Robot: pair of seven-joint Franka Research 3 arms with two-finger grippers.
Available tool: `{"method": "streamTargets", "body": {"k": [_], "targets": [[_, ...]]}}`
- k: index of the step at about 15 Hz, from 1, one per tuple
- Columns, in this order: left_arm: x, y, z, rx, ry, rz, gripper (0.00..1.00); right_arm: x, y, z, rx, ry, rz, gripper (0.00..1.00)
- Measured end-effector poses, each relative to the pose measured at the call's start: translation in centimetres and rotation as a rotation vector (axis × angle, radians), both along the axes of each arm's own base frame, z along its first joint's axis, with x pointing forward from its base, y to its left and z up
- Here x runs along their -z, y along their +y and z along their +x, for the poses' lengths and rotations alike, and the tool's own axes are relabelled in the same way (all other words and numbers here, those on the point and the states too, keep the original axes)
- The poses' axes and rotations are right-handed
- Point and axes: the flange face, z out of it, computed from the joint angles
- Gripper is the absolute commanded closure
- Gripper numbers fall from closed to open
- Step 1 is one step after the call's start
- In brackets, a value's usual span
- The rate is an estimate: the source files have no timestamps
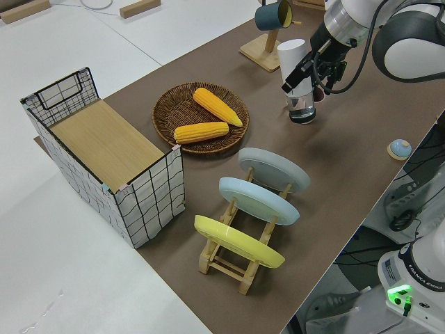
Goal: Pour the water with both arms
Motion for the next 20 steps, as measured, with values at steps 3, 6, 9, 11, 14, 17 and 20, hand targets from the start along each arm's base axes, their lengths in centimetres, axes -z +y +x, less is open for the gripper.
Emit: {"method": "streamTargets", "body": {"k": [3, 6, 9, 11, 14, 17, 20], "targets": [[0.0, 0.0, 0.0, 0.000, -0.001, 0.000, 1.00, -5.2, -1.3, 0.8, 0.028, -0.037, 0.022, 0.009], [0.3, -0.6, -0.1, 0.013, 0.005, -0.006, 1.00, -10.9, -4.3, 1.3, 0.068, -0.067, 0.015, 0.007], [1.3, -2.5, -0.4, 0.050, 0.024, -0.021, 1.00, -15.7, -9.3, 2.5, 0.103, -0.092, -0.021, 0.007], [1.9, -3.7, -0.7, 0.066, 0.035, -0.044, 1.00, -18.3, -13.5, 3.3, 0.078, -0.102, -0.060, 0.007], [2.8, -5.4, -1.2, 0.100, 0.052, -0.056, 1.00, -21.2, -21.0, 4.6, 0.002, -0.117, -0.125, 0.007], [4.0, -7.4, -1.7, 0.140, 0.064, -0.070, 1.00, -22.8, -28.2, 5.9, -0.084, -0.125, -0.171, 0.007], [6.0, -9.2, -2.5, 0.173, 0.070, -0.080, 1.00, -24.1, -35.6, 6.9, -0.159, -0.143, -0.199, 0.007]]}}
